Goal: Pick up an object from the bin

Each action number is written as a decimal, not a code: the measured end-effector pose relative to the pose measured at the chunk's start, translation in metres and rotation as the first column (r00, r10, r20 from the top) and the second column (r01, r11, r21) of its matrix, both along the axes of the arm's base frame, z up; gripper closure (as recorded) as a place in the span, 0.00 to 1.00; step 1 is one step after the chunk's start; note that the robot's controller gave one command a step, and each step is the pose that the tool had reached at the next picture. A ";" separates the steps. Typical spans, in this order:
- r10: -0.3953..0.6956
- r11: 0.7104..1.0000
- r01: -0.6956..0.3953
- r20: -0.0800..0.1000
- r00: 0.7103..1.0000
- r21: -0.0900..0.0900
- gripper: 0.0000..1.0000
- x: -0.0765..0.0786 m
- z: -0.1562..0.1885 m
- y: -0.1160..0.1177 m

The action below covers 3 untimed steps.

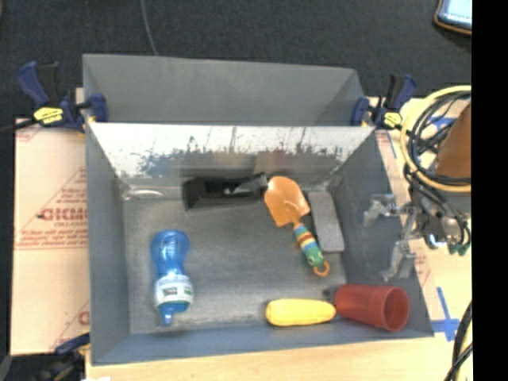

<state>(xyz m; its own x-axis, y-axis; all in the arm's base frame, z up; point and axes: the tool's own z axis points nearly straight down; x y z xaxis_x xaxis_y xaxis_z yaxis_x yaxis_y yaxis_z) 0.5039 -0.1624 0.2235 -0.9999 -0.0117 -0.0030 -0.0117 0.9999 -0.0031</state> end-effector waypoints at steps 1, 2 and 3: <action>0.000 1.000 0.000 0.000 1.000 0.000 0.00 0.000 0.000 0.000; 0.011 1.000 -0.011 0.010 1.000 -0.005 0.00 -0.001 -0.024 0.003; 0.232 0.973 -0.232 0.020 0.972 -0.009 0.00 -0.003 -0.062 0.027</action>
Offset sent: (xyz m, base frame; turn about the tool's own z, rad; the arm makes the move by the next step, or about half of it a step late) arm -0.0077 0.0119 -0.0661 -0.0284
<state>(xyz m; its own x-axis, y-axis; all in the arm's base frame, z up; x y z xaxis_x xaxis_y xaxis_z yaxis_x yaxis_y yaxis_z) 0.5004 -0.1349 0.1613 -0.9696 -0.2438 -0.0224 -0.2436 0.9698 -0.0124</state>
